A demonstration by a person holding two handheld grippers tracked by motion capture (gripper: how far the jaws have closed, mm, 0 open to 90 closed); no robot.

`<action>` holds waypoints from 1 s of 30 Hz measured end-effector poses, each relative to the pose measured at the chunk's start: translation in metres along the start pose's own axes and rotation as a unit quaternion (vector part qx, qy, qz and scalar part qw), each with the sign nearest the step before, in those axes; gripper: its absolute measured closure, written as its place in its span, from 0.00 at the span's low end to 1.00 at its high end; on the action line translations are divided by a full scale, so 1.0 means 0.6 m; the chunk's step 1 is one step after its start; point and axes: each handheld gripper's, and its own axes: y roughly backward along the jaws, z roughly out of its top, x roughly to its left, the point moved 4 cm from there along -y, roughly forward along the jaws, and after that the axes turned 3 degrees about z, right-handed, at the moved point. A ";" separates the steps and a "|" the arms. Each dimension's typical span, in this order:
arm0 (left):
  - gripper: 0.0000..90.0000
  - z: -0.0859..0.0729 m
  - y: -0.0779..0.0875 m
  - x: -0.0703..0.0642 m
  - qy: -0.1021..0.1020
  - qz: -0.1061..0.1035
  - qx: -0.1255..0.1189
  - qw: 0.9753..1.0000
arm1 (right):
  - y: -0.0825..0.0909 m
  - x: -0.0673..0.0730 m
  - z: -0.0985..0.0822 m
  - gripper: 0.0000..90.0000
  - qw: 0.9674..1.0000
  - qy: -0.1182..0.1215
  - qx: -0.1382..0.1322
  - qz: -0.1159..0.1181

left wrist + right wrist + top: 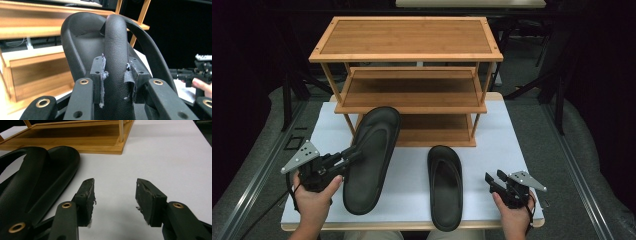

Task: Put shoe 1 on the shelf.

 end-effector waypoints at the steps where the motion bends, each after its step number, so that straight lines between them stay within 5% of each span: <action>1: 0.77 0.000 0.000 0.000 0.000 0.000 0.000 1.000 | 0.000 0.000 0.000 0.55 1.000 0.000 0.000 0.000; 13: 0.77 0.065 -0.052 0.001 -0.010 0.007 -0.011 1.000 | -0.001 0.000 0.000 0.55 1.000 0.001 0.000 0.002; 30: 0.77 0.109 -0.149 0.045 0.027 0.067 -0.035 0.997 | -0.001 -0.001 -0.001 0.55 1.000 0.001 0.005 0.006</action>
